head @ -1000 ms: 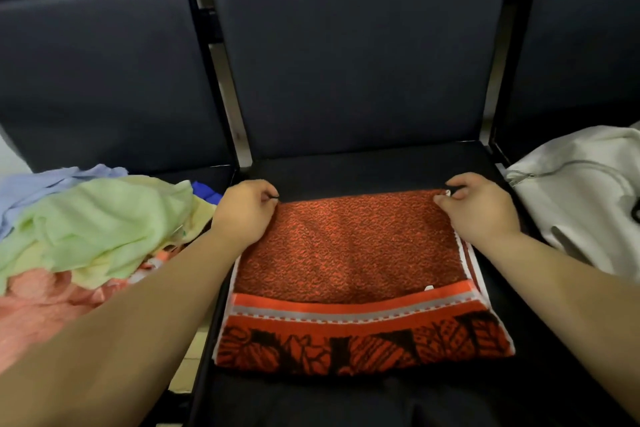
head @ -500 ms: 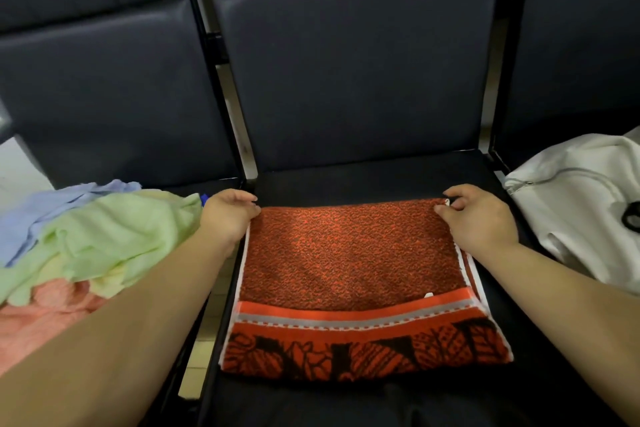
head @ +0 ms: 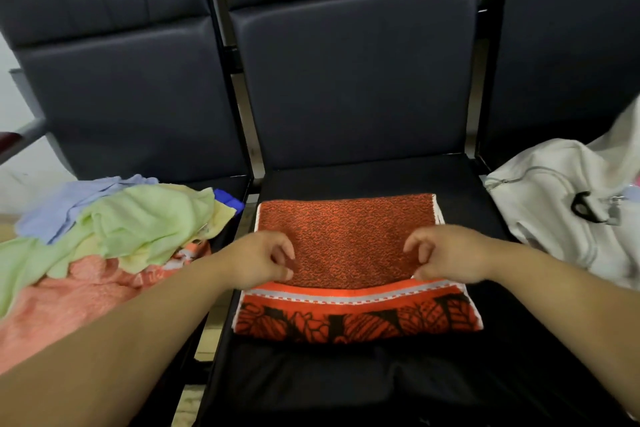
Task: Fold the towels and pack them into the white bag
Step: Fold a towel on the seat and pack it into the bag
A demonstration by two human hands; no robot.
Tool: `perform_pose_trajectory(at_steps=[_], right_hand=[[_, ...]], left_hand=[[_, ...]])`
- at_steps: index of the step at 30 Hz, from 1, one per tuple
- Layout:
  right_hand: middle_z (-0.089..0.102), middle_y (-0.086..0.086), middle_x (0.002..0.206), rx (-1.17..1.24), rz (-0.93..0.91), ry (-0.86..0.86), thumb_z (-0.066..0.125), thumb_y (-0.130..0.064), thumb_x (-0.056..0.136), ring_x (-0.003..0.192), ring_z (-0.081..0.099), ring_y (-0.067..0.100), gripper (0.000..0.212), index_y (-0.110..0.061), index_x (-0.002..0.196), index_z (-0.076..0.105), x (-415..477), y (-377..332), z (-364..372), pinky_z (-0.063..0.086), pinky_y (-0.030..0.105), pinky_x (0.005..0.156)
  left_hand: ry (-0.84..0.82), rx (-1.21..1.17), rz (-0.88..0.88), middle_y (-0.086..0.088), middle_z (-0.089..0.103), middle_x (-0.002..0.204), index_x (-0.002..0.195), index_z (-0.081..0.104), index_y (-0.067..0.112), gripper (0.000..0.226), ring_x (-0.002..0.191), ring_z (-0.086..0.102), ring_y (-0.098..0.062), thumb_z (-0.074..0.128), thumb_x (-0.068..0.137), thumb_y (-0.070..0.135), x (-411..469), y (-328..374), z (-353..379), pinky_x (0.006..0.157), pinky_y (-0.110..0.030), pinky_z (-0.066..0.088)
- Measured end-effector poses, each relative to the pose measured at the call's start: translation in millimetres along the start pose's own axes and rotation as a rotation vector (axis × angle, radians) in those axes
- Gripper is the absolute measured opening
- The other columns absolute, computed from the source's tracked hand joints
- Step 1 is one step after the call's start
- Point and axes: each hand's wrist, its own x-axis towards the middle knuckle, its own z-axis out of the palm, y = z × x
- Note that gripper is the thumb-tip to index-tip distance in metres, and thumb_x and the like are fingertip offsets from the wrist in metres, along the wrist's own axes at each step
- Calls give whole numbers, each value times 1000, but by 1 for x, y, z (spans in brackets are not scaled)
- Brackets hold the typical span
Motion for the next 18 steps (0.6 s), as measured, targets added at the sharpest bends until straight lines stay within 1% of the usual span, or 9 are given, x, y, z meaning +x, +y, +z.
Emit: perform_pose_trajectory(at_steps=[2, 3, 5, 8, 10, 12, 15, 17, 18], right_hand=[[65, -11, 105, -170, 18, -55, 83, -36, 78, 92, 64, 7, 56, -31, 128, 60, -10, 1, 5, 51, 21, 83], [63, -11, 106, -202, 21, -59, 83, -36, 78, 93, 63, 8, 59, -30, 131, 58, -14, 2, 7, 49, 20, 82], [62, -11, 107, -211, 26, -61, 83, -36, 78, 94, 61, 8, 61, -31, 133, 57, -20, 3, 8, 49, 20, 83], [60, -11, 112, -188, 26, -55, 84, -36, 77, 101, 61, 9, 55, -37, 127, 61, -26, 10, 11, 51, 25, 91], [65, -10, 110, -83, 12, -32, 85, -31, 77, 98, 65, 7, 44, -40, 115, 65, -31, 17, 13, 53, 26, 91], [72, -8, 103, 87, 11, 10, 84, -22, 79, 92, 69, 7, 33, -37, 104, 69, -37, 21, 13, 56, 25, 86], [78, 0, 98, 404, 23, 101, 80, -9, 84, 89, 75, 11, 27, -24, 105, 72, -45, 21, 5, 57, 20, 73], [79, 4, 96, 624, 30, 157, 77, -4, 86, 88, 76, 15, 27, -17, 109, 70, -45, 19, -3, 56, 21, 67], [79, 7, 96, 721, 30, 194, 76, -4, 87, 88, 76, 17, 27, -15, 110, 69, -43, 18, -7, 56, 24, 68]], left_hand=[[-111, 111, -10, 8, 65, 99, 103, 65, 32, 34, 88, 65, -7, 85, 78, 20, -12, -1, -1, 78, -23, 53], [-140, 156, -9, 9, 64, 100, 104, 64, 33, 37, 88, 64, -7, 84, 77, 19, -17, -2, -1, 77, -21, 52], [-157, 212, -9, 10, 60, 96, 104, 63, 33, 37, 82, 59, -5, 83, 77, 18, -25, -4, 0, 70, -19, 48], [-125, 203, -9, 12, 59, 90, 101, 63, 33, 34, 77, 58, -3, 83, 78, 18, -35, -7, 3, 64, -17, 42], [-87, 138, -4, 10, 63, 88, 98, 64, 32, 31, 75, 62, -4, 82, 79, 16, -41, -11, 4, 64, -17, 44], [-69, 29, -17, 4, 68, 90, 99, 65, 31, 30, 79, 68, -9, 81, 82, 13, -45, -15, 1, 67, -21, 52], [11, -183, -40, -6, 73, 96, 104, 67, 24, 30, 88, 74, -21, 80, 83, 7, -49, -20, -8, 78, -34, 61], [91, -376, -43, -9, 74, 97, 109, 67, 18, 32, 89, 75, -25, 78, 84, 2, -49, -20, -16, 74, -35, 60], [143, -476, -38, -11, 74, 95, 111, 66, 16, 33, 88, 74, -27, 76, 85, 0, -49, -18, -20, 72, -34, 59]])
